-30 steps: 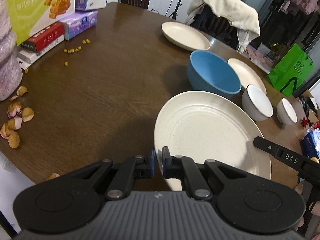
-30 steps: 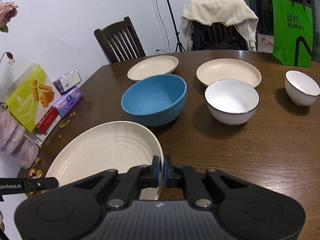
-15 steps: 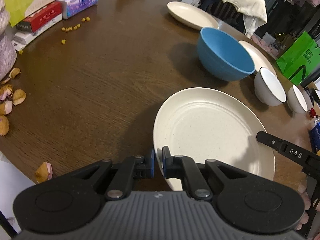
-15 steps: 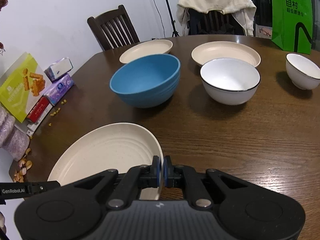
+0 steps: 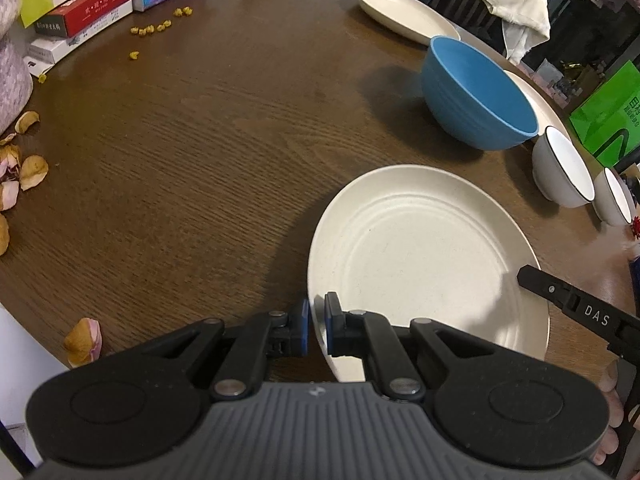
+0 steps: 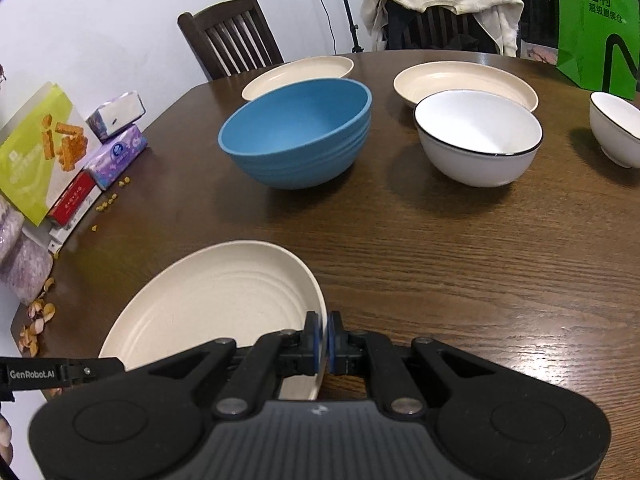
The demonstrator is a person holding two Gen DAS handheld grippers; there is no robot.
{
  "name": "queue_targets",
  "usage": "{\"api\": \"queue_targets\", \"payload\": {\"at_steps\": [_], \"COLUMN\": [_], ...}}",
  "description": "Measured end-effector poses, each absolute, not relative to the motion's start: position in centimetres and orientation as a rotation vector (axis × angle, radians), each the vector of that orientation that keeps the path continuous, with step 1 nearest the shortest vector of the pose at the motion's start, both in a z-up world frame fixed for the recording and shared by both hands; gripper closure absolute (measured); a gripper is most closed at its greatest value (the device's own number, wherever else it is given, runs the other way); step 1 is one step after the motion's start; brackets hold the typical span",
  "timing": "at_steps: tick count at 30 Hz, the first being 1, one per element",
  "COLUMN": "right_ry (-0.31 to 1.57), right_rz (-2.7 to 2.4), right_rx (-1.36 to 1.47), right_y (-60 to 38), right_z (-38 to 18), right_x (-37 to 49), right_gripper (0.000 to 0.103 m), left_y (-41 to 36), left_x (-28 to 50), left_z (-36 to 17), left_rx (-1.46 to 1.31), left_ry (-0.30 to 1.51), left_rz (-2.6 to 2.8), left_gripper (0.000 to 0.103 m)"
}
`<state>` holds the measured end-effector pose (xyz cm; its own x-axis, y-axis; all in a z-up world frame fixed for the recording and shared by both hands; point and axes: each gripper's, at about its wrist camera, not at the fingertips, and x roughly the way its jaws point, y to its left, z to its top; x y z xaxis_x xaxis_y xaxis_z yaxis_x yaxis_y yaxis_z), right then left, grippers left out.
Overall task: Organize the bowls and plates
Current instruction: 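Lower the plates onto the table and open both grippers, then withdraw both open grippers up and away from the placed plates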
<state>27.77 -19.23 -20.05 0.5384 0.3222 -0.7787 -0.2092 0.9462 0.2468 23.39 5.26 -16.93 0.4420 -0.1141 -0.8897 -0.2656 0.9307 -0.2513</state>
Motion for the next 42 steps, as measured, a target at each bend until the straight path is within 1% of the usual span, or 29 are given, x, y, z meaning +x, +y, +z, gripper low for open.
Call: {"api": "queue_targets", "payload": {"at_steps": [12, 13, 15, 16, 17, 19, 21, 23, 24, 26, 27, 29, 30, 31, 32, 34, 36, 37, 42], "right_ry": [0.983, 0.988, 0.991, 0.99, 0.987, 0.981, 0.978, 0.971, 0.97, 0.968, 0.966, 0.963, 0.963, 0.962, 0.961, 0.964, 0.973, 0.974, 0.967], "right_rz": [0.311, 0.313, 0.313, 0.314, 0.313, 0.315, 0.312, 0.31, 0.309, 0.303, 0.297, 0.29, 0.286, 0.282, 0.281, 0.281, 0.284, 0.283, 0.275], "right_rx": [0.138, 0.143, 0.155, 0.161, 0.161, 0.161, 0.156, 0.149, 0.145, 0.136, 0.13, 0.122, 0.119, 0.115, 0.114, 0.114, 0.114, 0.114, 0.104], "right_y": [-19.2, -19.2, -19.4, -19.4, -19.5, -19.7, -19.7, -19.8, -19.8, -19.7, -19.6, -19.6, -19.5, -19.5, -19.5, -19.5, -19.5, -19.5, -19.4], "right_z": [-20.7, -20.6, -20.5, -20.4, -20.3, -20.0, -19.7, -19.4, -19.2, -18.9, -18.7, -18.4, -18.3, -18.1, -18.0, -17.6, -17.4, -17.3, -16.5], "right_x": [28.2, 28.2, 28.2, 28.2, 28.2, 28.1, 28.0, 27.7, 27.6, 27.5, 27.4, 27.2, 27.1, 26.9, 26.8, 26.6, 26.4, 26.3, 25.6], "right_gripper": [0.097, 0.094, 0.091, 0.091, 0.09, 0.088, 0.081, 0.068, 0.065, 0.051, 0.047, 0.033, 0.03, 0.022, 0.017, 0.016, 0.011, 0.0, 0.0], "left_y": [5.2, 5.3, 5.3, 5.3, 5.4, 5.4, 5.5, 5.8, 5.8, 6.0, 6.0, 6.2, 6.3, 6.4, 6.4, 6.5, 6.8, 6.9, 7.0], "left_x": [23.8, 23.8, 23.8, 23.7, 23.6, 23.4, 23.2, 23.1, 23.0, 22.8, 22.7, 22.4, 22.2, 22.1, 21.9, 21.7, 21.4, 21.2, 20.3], "left_z": [-17.2, -17.2, -17.1, -17.0, -16.9, -16.5, -16.2, -15.8, -15.6, -15.2, -15.0, -14.5, -14.3, -14.1, -13.8, -13.4, -13.0, -12.8, -11.9], "left_rx": [-0.377, -0.381, -0.382, -0.381, -0.379, -0.374, -0.37, -0.372, -0.37, -0.364, -0.365, -0.373, -0.372, -0.368, -0.362, -0.356, -0.365, -0.369, -0.352], "left_ry": [1.131, 1.134, 1.131, 1.128, 1.121, 1.104, 1.09, 1.08, 1.071, 1.058, 1.053, 1.034, 1.024, 1.013, 1.002, 0.994, 0.988, 0.98, 0.948], "left_rz": [0.088, 0.087, 0.085, 0.085, 0.087, 0.089, 0.091, 0.107, 0.114, 0.119, 0.118, 0.12, 0.124, 0.125, 0.126, 0.117, 0.11, 0.112, 0.117], "left_gripper": [0.095, 0.093, 0.089, 0.082, 0.07, 0.061, 0.054, 0.032, 0.028, 0.021, 0.019, 0.01, 0.008, 0.003, 0.0, 0.0, 0.0, 0.0, 0.0]}}
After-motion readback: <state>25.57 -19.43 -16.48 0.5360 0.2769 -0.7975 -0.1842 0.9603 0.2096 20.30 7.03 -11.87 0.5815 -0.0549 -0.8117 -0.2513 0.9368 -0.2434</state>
